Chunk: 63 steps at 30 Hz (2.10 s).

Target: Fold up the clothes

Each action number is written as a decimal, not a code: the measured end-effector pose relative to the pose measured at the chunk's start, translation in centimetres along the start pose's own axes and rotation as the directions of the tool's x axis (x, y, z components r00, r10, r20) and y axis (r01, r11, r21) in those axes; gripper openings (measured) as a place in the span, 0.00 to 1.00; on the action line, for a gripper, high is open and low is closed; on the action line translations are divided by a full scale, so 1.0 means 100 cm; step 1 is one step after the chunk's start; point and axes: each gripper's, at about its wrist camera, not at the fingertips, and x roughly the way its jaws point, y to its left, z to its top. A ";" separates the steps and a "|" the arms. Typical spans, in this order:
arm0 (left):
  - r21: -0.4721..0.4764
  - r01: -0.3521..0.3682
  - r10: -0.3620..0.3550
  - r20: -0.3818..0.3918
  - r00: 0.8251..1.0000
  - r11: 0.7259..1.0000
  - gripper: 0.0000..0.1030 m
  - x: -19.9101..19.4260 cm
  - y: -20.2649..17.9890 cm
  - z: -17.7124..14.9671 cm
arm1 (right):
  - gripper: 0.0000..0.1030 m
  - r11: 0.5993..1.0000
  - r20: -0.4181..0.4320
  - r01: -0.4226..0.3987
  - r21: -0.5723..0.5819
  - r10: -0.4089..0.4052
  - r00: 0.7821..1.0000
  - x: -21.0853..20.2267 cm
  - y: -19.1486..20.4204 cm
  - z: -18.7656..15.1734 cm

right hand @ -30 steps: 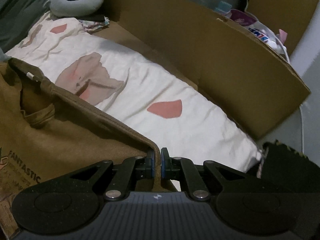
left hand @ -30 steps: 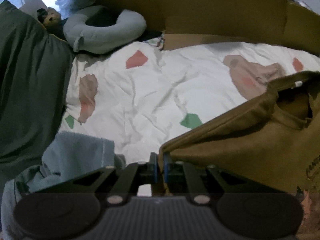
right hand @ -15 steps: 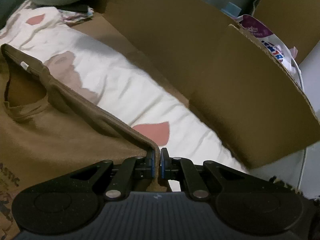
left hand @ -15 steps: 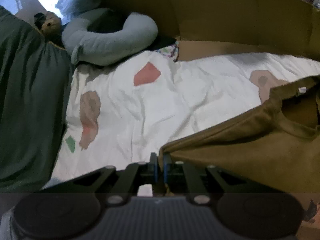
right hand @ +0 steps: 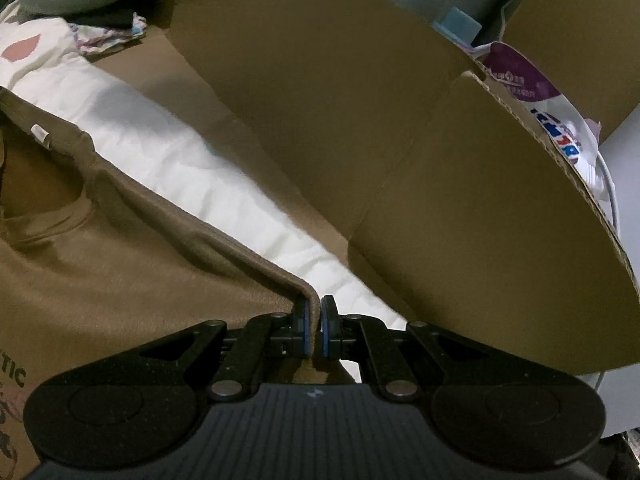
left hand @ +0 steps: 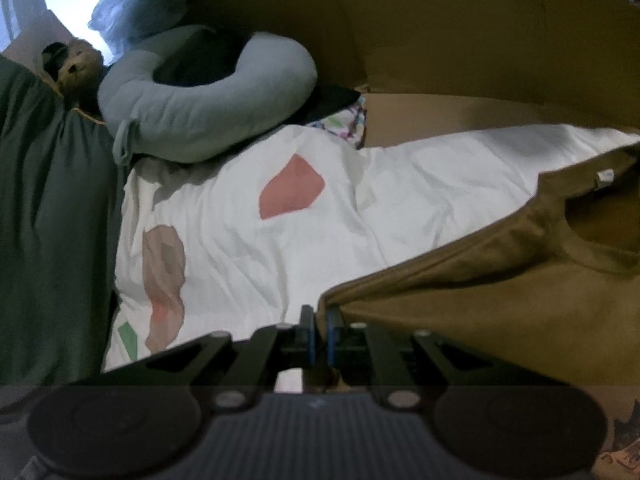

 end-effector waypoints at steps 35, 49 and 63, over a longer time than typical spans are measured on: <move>-0.048 -0.046 0.043 -0.055 0.998 0.998 0.14 0.088 -0.014 0.056 | 0.10 0.997 -0.015 0.072 0.029 -0.072 0.997 0.082 -0.005 0.038; -0.041 -0.013 0.014 0.022 1.000 0.999 0.34 0.050 0.016 0.036 | 0.35 0.978 0.129 -0.085 0.192 0.061 0.990 0.025 -0.050 0.017; -0.017 0.039 -0.039 -0.035 0.999 0.999 0.34 0.008 0.045 -0.025 | 0.36 0.953 0.200 -0.194 0.232 0.148 0.969 -0.030 -0.035 -0.046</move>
